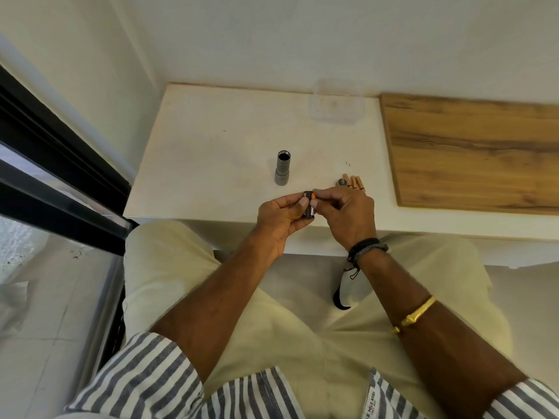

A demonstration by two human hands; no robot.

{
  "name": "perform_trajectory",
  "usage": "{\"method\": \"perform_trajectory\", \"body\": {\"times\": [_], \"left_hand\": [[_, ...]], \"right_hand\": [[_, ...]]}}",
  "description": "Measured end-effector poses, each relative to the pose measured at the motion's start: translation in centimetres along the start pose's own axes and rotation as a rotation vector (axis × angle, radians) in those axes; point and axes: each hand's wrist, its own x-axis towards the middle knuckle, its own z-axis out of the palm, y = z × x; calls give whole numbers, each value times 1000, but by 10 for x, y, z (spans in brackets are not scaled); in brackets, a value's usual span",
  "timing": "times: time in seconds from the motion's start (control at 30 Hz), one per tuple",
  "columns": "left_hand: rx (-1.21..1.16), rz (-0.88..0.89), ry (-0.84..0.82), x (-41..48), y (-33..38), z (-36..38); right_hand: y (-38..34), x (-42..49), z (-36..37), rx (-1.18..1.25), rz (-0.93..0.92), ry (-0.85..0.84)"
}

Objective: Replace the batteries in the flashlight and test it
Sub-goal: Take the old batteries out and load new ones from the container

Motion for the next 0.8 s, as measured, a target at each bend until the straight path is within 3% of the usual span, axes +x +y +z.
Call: {"method": "perform_trajectory", "body": {"times": [0.27, 0.47, 0.63, 0.8], "left_hand": [[-50, 29, 53, 7, 11, -5], [-64, -1, -6, 7, 13, -7], [-65, -67, -27, 6, 13, -8], [-27, -82, -35, 4, 12, -8]], "right_hand": [[4, -13, 16, -89, -141, 13], [5, -7, 14, -44, -71, 46], [6, -3, 9, -6, -45, -94], [7, -1, 7, 15, -38, -122]]}}
